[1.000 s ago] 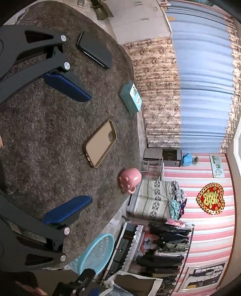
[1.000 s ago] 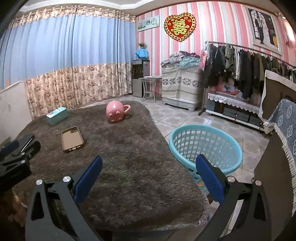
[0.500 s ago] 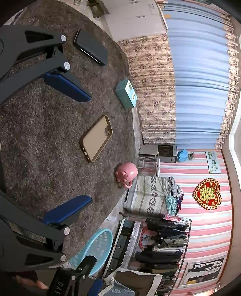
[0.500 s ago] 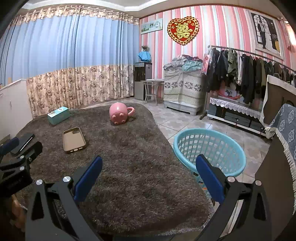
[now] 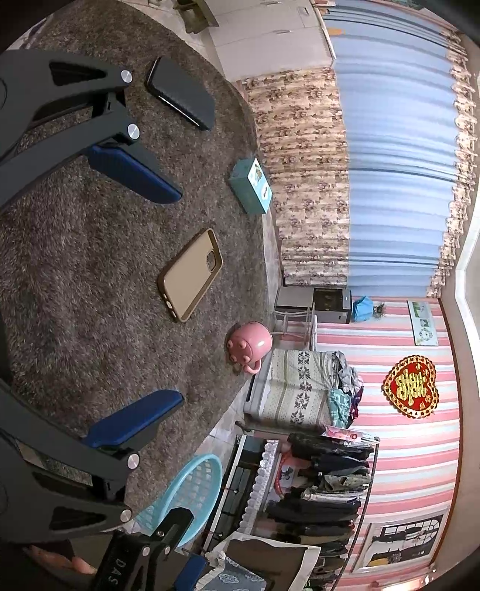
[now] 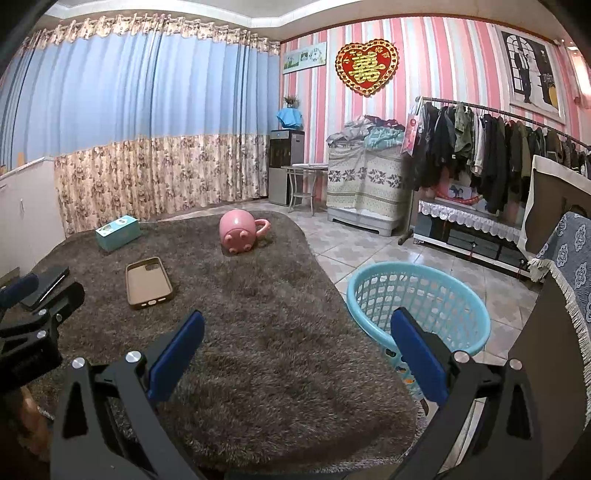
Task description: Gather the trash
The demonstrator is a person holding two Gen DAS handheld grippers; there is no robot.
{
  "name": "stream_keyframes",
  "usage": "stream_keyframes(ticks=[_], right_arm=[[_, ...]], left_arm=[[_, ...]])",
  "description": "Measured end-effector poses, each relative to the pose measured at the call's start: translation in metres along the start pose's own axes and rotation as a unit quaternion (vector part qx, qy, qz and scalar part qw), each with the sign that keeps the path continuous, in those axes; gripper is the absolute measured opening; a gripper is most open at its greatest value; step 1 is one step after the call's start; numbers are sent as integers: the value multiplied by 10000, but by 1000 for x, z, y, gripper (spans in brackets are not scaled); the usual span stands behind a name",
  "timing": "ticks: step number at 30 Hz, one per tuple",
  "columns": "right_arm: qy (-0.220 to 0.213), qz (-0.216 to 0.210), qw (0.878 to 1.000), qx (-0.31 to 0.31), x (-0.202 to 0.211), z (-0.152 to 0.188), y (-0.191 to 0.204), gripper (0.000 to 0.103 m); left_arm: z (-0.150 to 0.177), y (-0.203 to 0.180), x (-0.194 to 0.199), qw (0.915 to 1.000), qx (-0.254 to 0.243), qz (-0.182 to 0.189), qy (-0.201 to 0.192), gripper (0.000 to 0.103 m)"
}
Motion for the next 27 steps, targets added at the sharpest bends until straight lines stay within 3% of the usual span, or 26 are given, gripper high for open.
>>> stream_keyframes(ticks=[27], right_arm=[[8, 11, 10000, -8, 0, 0, -2, 99]], left_arm=[[1, -6, 2, 9999, -145, -47, -37, 98]])
Point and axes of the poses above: each gripper's, at about its wrist camera, not at the fingertips, and x roughly against the way its jaws point, y to its left, z to its underside, the point moved 2 cm from there along -x, roughly the way its jaws point, and after that the axes turned 10 degrees about z, right-handed, at the moved point
